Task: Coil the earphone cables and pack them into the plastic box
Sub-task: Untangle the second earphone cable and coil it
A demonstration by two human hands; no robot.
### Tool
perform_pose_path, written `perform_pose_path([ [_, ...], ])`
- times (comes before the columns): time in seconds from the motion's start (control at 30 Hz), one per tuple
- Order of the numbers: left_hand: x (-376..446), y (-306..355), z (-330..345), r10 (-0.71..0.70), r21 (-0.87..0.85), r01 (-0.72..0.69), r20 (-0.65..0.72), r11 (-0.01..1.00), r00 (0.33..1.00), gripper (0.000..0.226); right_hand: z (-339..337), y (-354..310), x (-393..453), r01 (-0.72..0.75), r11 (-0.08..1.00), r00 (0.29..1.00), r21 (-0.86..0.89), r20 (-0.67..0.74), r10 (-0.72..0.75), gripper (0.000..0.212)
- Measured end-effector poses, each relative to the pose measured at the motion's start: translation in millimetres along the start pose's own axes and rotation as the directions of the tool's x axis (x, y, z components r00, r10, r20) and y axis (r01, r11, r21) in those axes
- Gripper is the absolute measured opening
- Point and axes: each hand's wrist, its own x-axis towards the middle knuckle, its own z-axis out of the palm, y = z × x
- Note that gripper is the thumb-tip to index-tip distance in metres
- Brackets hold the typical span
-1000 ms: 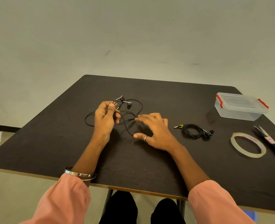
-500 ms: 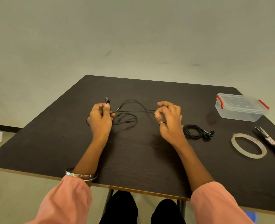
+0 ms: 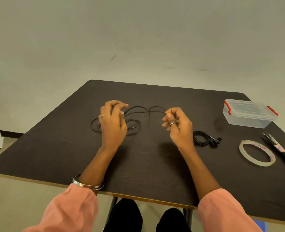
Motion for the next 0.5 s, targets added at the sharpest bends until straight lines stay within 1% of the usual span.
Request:
perform_pose_path([
  [0.07,6.9,6.5,3.5,0.089,-0.142,-0.076,0.092,0.987,0.992,0.038,3.8,-2.9,0.2,-0.062,0.992,0.993,0.109,0.104,0.05,0.015],
  [0.13,17.9,13.4,5.8,0.173,-0.22,-0.127,0.202,0.967,0.964,0.04,7.4,-7.9,-0.3,-0.126,0.969,0.985,0.211,0.144,0.097,0.014],
  [0.17,24.1,15.9,6.7,0.219,-0.261,-0.15,0.262,0.954,0.94,0.04,8.4,-10.3,-0.5,-0.151,0.952,0.983,0.265,0.144,0.116,0.012],
  [0.23,32.5,19.9,9.0,0.289,-0.308,-0.168,0.404,0.936,0.868,0.044,7.6,-12.0,-0.6,-0.189,0.91,0.979,0.369,0.141,0.147,0.007],
  [0.3,36.5,26.8,12.4,0.344,-0.307,-0.202,0.538,0.93,0.77,0.047,4.0,-12.5,0.1,-0.21,0.872,0.975,0.442,0.166,0.15,0.009],
  [0.33,36.8,30.6,14.0,0.355,-0.302,-0.211,0.585,0.93,0.729,0.044,2.1,-13.1,0.3,-0.218,0.856,0.971,0.469,0.191,0.143,0.01],
  [0.37,36.0,33.4,15.4,0.355,-0.291,-0.217,0.602,0.932,0.716,0.038,0.3,-14.0,0.3,-0.229,0.837,0.968,0.497,0.211,0.139,0.012],
  [0.4,35.4,35.6,15.6,0.337,-0.278,-0.208,0.592,0.938,0.732,0.03,-1.5,-15.5,0.2,-0.242,0.811,0.964,0.532,0.225,0.14,0.014],
  [0.43,35.4,36.3,14.6,0.299,-0.282,-0.159,0.571,0.946,0.764,0.024,-3.0,-16.7,0.2,-0.262,0.779,0.96,0.57,0.234,0.152,0.018],
  [0.5,38.1,35.4,8.6,0.173,-0.358,0.043,0.549,0.933,0.817,0.016,-5.4,-19.1,1.0,-0.318,0.701,0.946,0.638,0.266,0.186,0.027],
])
